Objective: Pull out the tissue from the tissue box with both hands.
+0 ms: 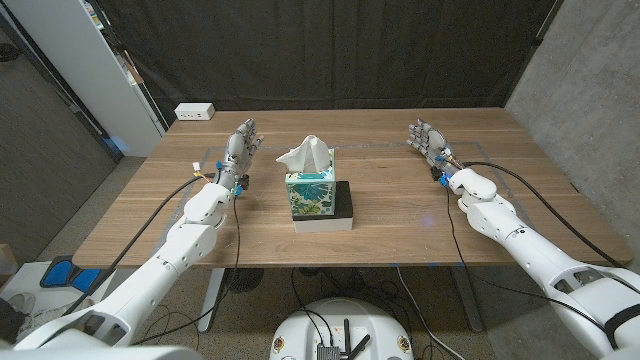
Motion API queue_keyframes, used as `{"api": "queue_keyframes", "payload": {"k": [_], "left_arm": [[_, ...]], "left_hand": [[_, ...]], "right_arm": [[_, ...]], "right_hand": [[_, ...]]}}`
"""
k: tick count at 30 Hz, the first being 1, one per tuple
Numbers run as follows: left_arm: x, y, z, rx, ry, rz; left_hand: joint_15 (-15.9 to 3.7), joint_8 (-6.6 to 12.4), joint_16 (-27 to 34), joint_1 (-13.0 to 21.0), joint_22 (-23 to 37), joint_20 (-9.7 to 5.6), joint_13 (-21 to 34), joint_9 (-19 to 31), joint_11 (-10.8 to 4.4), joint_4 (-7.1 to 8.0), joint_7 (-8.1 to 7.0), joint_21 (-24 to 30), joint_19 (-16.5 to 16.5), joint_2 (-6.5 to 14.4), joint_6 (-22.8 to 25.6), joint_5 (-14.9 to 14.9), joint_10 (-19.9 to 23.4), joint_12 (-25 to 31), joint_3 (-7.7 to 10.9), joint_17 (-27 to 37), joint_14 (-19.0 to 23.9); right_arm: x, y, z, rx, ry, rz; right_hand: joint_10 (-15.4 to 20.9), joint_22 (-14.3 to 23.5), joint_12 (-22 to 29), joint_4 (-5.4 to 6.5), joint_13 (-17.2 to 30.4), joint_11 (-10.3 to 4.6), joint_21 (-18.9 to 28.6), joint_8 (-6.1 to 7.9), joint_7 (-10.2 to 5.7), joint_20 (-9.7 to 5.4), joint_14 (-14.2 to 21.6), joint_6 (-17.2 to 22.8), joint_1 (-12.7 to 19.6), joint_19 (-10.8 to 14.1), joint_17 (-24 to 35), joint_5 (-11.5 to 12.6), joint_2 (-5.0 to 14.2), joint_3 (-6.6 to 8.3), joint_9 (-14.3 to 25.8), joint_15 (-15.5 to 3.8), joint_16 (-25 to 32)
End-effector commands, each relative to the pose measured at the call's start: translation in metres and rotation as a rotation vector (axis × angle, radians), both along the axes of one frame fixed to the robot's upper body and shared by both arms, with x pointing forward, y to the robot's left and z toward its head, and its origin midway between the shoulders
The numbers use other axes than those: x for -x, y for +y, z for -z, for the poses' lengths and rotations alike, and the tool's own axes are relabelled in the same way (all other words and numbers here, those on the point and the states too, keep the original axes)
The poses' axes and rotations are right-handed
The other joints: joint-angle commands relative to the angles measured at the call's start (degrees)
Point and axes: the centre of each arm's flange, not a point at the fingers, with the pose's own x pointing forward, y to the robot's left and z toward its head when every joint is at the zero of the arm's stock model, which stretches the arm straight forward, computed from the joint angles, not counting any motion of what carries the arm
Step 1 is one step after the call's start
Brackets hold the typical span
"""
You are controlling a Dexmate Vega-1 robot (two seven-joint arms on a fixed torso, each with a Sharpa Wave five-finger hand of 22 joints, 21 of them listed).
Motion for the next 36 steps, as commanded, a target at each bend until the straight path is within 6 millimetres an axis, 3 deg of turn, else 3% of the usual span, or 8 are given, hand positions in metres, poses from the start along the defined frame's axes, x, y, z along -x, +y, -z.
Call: {"api": "queue_keyframes", "payload": {"k": [1,3,5,7,13,17,36], "left_arm": [[0.002,0.012,-0.011,-0.201,-0.083,-0.189],[0.003,0.013,-0.013,-0.242,-0.093,-0.235],[0.006,0.013,-0.013,-0.280,-0.117,-0.292],[0.008,0.014,-0.015,-0.307,-0.129,-0.322],[0.015,0.012,-0.019,-0.421,-0.170,-0.452],[0.016,0.011,-0.020,-0.450,-0.179,-0.474],[0.017,0.014,-0.014,-0.436,-0.164,-0.442]], "left_hand": [[-4.35,0.02,-0.07,6.19,0.38,-3.40,0.33,0.77,-0.51,-6.44,-0.66,-0.44,-2.57,-5.84,-11.88,2.63,-8.93,-0.37,-3.63,0.33,-5.60],[-3.46,-0.18,0.04,8.41,0.44,-3.28,0.53,0.99,-0.23,-7.96,1.02,-0.49,-5.23,-7.54,-18.89,3.90,-12.76,-0.26,-6.29,0.43,-8.64],[-2.54,-0.19,0.05,9.08,0.41,-2.89,0.60,1.00,0.11,-8.33,2.32,-0.53,-5.91,-7.95,-20.71,4.19,-13.74,-0.20,-7.18,0.45,-9.44],[-0.80,-0.21,0.24,10.65,0.34,-1.50,0.73,1.01,1.94,-8.94,4.90,-0.48,-6.87,-8.55,-24.79,5.00,-16.15,-0.16,-9.49,0.50,-10.49],[0.91,-0.22,0.04,12.98,0.34,0.10,0.97,1.05,4.07,-9.13,7.22,-0.83,-10.30,-8.75,-29.82,7.20,-20.98,-0.19,-13.81,0.61,-14.36],[1.77,-0.23,0.06,13.39,0.36,0.89,1.01,1.05,4.53,-9.09,7.58,-0.80,-10.91,-8.71,-30.32,7.64,-21.89,-0.15,-14.71,0.62,-15.07],[1.55,0.23,0.53,14.19,0.39,0.74,1.05,1.03,4.30,-8.98,7.07,-0.30,-10.66,-8.60,-29.64,8.53,-21.34,0.66,-16.58,0.63,-14.91]], "right_arm": [[0.001,0.001,-0.003,0.008,-0.011,0.033],[0.001,0.000,-0.003,0.004,-0.012,0.037],[0.002,0.000,-0.002,0.005,-0.010,0.042],[0.002,0.000,-0.002,0.002,-0.009,0.045],[0.002,-0.001,0.000,-0.007,-0.010,0.057],[0.003,0.001,0.000,-0.006,-0.010,0.064],[0.003,0.006,-0.002,-0.002,-0.019,0.083]], "right_hand": [[0.60,0.13,0.52,-0.35,0.24,0.24,-0.17,0.21,0.05,0.08,0.68,0.68,0.17,0.50,-0.08,0.16,0.27,0.32,0.22,-1.90,-0.21],[0.64,0.14,0.52,-0.46,0.24,0.25,-0.21,0.24,0.13,0.19,0.74,0.76,0.17,0.57,-0.17,0.14,0.14,0.26,0.23,-1.80,-0.23],[0.73,0.14,0.54,-0.55,0.24,0.36,-0.25,0.28,0.26,0.30,0.80,0.88,0.14,0.64,-0.24,0.11,-0.03,0.17,0.23,-1.74,-0.24],[0.84,0.14,0.56,-0.61,0.23,0.41,-0.29,0.31,0.32,0.38,0.85,0.98,0.07,0.71,-0.31,0.07,-0.18,0.07,0.23,-1.68,-0.25],[1.11,0.14,0.62,-0.77,0.23,0.66,-0.38,0.36,0.57,0.75,1.19,1.20,-0.18,1.01,-0.52,-0.01,-0.65,-0.26,0.24,-1.38,-0.22],[1.35,0.14,0.65,-0.93,0.23,0.95,-0.50,0.46,0.85,1.16,1.51,1.56,-0.43,1.23,-0.74,-0.08,-1.11,-0.59,0.24,-0.91,-0.20],[1.67,0.15,0.59,-1.93,0.21,1.29,-1.02,0.41,1.27,1.96,1.76,1.79,-0.58,1.57,-1.56,-0.16,-2.19,-1.24,0.24,-0.12,-0.53]]}}
